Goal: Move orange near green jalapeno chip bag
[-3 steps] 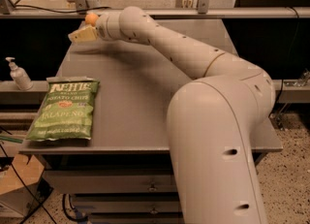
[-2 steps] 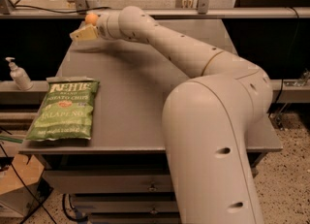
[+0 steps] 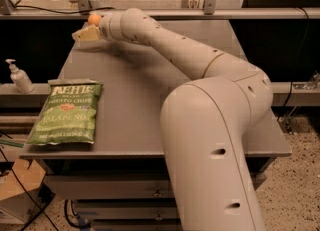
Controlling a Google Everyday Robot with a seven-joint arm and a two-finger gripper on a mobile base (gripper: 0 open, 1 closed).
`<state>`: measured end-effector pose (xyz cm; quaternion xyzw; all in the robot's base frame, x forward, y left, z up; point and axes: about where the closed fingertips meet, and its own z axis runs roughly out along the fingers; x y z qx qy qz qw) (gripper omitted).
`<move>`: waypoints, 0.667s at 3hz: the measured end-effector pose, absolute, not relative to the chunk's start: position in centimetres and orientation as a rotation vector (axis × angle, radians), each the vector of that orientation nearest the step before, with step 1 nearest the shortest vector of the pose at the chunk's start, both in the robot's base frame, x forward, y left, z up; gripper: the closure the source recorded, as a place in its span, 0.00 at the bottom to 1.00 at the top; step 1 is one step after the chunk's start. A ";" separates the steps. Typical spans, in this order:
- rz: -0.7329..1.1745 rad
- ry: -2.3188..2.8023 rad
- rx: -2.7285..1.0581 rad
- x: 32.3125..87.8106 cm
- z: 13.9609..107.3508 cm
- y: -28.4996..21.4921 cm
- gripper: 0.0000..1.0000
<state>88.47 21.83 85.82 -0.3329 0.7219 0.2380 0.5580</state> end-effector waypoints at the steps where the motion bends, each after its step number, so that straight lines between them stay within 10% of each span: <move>1: 0.561 1.701 -0.770 89.1 85.7 22.0 0.00; 2: 0.551 1.704 -0.767 89.6 85.5 22.1 0.00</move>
Offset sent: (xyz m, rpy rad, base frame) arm 0.0206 -0.0015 -0.0013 -0.0032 -0.0097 -0.0355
